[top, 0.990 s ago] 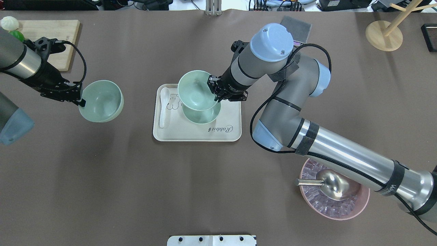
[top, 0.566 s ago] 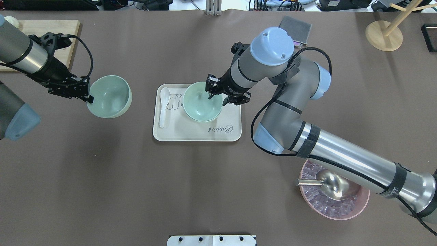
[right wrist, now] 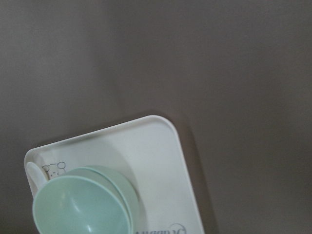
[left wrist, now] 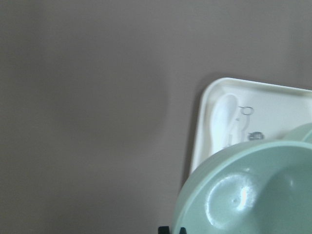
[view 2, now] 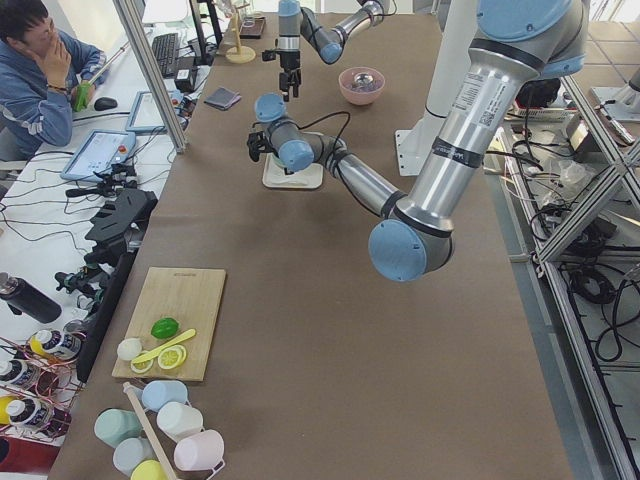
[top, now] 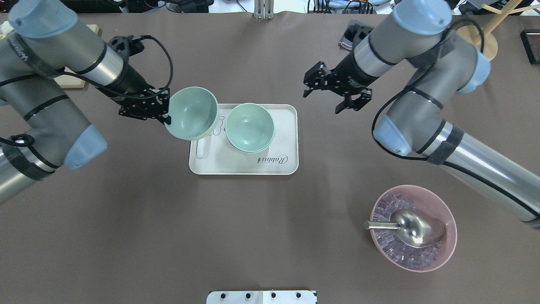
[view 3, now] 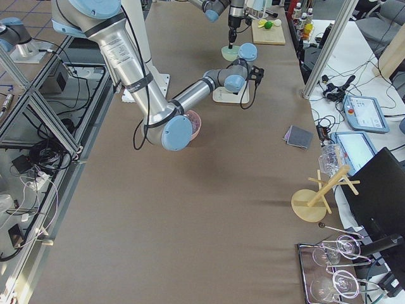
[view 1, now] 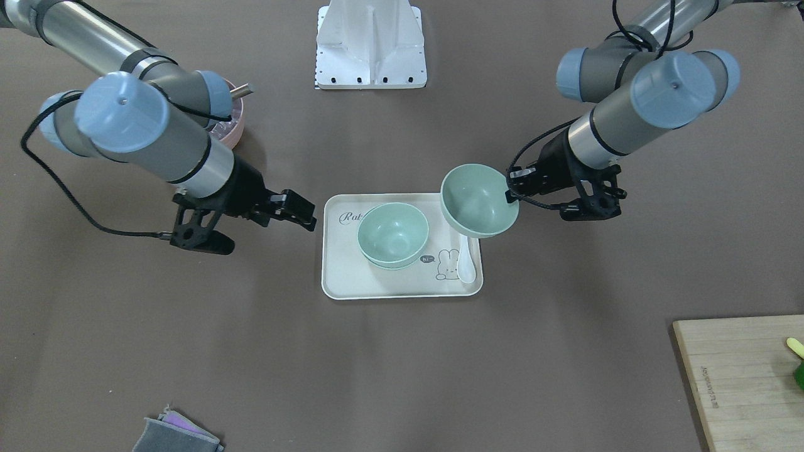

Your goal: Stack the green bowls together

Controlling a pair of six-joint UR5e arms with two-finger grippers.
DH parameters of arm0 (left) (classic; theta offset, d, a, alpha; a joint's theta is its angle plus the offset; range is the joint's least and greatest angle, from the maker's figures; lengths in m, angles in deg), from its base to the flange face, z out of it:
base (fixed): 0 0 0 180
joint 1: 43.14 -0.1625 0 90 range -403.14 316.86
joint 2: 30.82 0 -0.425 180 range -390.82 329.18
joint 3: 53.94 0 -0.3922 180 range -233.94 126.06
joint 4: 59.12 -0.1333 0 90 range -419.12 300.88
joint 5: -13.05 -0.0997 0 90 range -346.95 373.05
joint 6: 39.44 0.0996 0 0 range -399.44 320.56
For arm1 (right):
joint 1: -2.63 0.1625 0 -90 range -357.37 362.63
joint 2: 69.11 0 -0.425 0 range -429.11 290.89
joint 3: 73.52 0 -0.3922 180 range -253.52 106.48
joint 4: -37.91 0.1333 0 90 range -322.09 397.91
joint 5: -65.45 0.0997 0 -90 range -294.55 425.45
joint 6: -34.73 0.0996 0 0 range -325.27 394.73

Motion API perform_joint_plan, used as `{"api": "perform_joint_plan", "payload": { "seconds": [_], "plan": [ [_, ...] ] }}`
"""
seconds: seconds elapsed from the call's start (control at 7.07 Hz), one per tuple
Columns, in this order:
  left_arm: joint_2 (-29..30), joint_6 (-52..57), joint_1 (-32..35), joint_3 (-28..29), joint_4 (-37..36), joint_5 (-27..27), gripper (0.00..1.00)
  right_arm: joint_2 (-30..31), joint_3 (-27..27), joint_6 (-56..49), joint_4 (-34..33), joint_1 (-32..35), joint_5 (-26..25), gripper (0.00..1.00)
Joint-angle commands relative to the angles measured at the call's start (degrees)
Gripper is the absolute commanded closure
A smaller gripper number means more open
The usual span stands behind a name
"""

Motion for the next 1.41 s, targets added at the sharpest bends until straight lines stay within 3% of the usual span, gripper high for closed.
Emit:
{"api": "perform_joint_plan", "payload": {
  "seconds": [0.0,0.42,0.85,0.99,1.13,1.27],
  "plan": [
    [4.9,-6.5,-2.8,0.7,0.0,-2.2,1.0,6.2,-0.5,-10.3,-0.2,7.2,6.6,0.0],
    [6.9,-8.8,-5.3,1.6,0.0,-4.8,1.0,13.3,0.1,-23.3,-0.4,12.2,6.8,0.0],
    [7.8,-8.7,-5.6,2.8,1.0,-7.0,1.0,14.9,-0.1,-24.0,-0.2,12.5,6.6,0.0],
    [8.9,-8.7,-6.5,4.0,1.8,-7.5,0.72,15.0,0.1,-24.5,-0.2,12.6,6.6,0.0],
    [8.8,-8.6,-6.5,6.3,5.5,-8.3,0.02,15.4,0.2,-25.7,-0.3,12.6,6.6,0.0],
    [8.7,-8.8,-6.6,8.4,8.7,-8.8,0.02,15.5,0.2,-26.0,-0.3,12.6,6.6,0.0]
  ]
}}
